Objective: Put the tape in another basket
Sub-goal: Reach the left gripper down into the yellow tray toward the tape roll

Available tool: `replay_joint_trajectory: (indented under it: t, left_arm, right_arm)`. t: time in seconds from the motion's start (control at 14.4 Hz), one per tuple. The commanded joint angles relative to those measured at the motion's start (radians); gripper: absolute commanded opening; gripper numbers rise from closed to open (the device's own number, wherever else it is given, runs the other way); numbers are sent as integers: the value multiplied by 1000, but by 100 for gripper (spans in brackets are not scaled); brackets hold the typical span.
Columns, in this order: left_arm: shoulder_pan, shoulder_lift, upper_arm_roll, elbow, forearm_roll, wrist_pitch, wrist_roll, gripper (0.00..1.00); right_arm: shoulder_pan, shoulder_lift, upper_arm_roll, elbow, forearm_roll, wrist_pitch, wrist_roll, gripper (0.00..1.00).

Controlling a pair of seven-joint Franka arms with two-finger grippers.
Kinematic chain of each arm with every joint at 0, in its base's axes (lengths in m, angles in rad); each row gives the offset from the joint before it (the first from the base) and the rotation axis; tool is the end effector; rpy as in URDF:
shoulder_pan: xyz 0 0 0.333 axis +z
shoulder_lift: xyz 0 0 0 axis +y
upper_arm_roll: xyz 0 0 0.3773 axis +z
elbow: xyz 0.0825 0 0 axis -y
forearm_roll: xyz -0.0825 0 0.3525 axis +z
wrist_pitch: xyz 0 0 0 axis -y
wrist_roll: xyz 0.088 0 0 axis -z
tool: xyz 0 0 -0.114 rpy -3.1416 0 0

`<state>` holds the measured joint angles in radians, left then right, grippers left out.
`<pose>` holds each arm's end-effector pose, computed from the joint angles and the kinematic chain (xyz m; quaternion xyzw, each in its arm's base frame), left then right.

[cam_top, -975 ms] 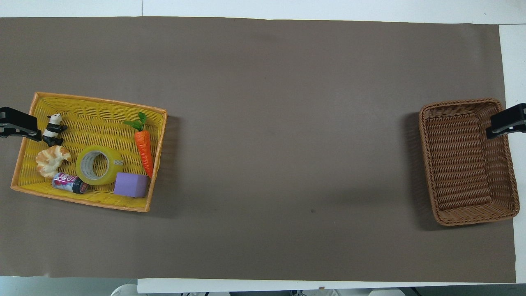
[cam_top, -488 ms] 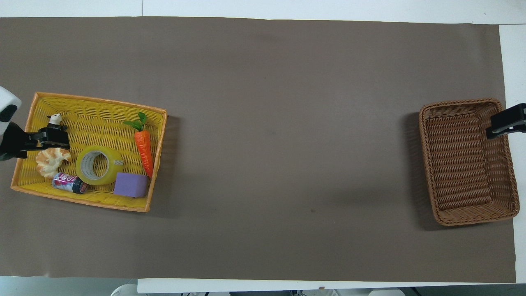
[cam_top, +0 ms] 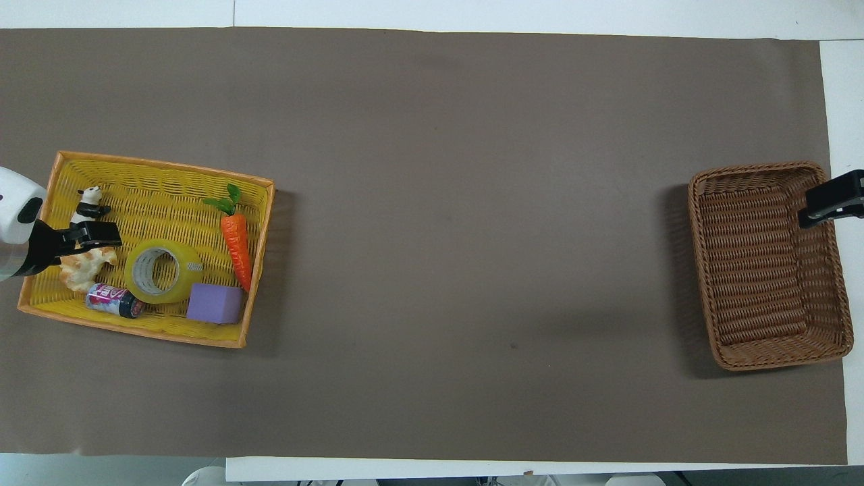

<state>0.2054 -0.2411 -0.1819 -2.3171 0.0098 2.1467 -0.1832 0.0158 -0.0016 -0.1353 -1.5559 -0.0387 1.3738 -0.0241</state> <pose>0.4350 0.0052 0.5114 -0.9938 -0.1024 -0.0353 0.0231 0.4949 -0.0645 0.6709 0.9945 -0.0495 -0.0913 0.0126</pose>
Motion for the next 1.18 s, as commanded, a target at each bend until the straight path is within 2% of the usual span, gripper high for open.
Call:
replay_joint_trajectory:
  t: [0.0, 0.21, 0.49, 0.91, 1.04, 1.11]
  left_arm:
    - [3, -15, -5, -109, -16, 42, 59, 99]
    - [14, 26, -5, -125, -16, 45, 151, 99]
    - [25, 112, -2, -125, -16, 198, 156, 99]
    - [45, 157, -2, -143, -16, 219, 217, 99]
    - [43, 169, -4, -143, -16, 235, 225, 95]
    - [40, 183, -4, -145, -16, 248, 228, 90]
  right_arm:
    - [3, -21, -4, -24, -1, -1, -13, 100]
    - [3, -21, -4, -24, -1, 1, -13, 100]
    - [3, -21, -4, -24, -1, 1, -13, 100]
    - [3, -21, -4, -24, -1, 1, -13, 100]
    - [3, -21, -4, -24, -1, -1, -13, 100]
    - [3, -21, -4, -24, -1, 1, -13, 100]
